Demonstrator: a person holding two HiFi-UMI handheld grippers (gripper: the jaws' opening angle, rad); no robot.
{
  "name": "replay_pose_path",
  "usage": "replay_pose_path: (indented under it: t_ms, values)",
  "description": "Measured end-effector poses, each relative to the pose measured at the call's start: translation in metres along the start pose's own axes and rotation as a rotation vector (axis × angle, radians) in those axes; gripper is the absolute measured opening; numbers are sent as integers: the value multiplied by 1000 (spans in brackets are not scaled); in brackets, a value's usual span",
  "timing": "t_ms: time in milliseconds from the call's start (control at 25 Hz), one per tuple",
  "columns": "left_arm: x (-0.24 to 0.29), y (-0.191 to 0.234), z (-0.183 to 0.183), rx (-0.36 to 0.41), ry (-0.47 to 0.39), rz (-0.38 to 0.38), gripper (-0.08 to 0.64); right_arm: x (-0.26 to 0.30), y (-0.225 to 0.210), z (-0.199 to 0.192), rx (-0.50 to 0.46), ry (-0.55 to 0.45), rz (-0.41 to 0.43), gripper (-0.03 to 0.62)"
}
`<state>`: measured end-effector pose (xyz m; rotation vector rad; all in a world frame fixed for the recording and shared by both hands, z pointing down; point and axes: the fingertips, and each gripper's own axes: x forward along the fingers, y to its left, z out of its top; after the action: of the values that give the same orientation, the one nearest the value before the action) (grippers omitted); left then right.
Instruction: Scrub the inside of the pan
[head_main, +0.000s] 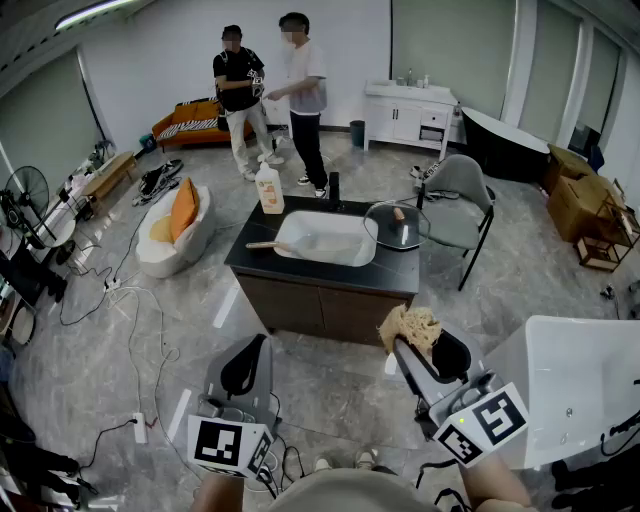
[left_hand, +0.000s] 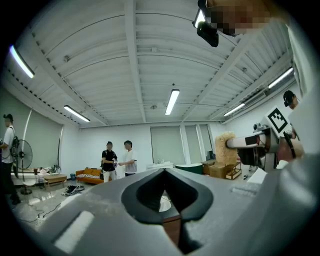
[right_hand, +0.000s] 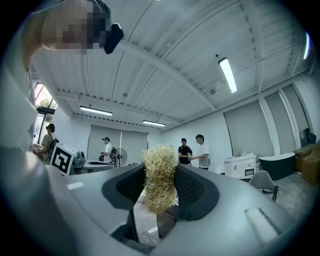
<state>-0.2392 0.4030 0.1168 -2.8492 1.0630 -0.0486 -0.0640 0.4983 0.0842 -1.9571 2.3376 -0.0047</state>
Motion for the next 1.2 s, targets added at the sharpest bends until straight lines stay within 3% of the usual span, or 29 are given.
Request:
replay_pose_path:
  t_ms: [400, 1200]
  values:
    - [16, -10, -4, 6, 13, -1, 2, 3, -17, -10, 48, 20, 27, 178]
    - [50, -65, -20, -3, 27, 45, 2, -22, -78, -33, 29, 41, 93, 179]
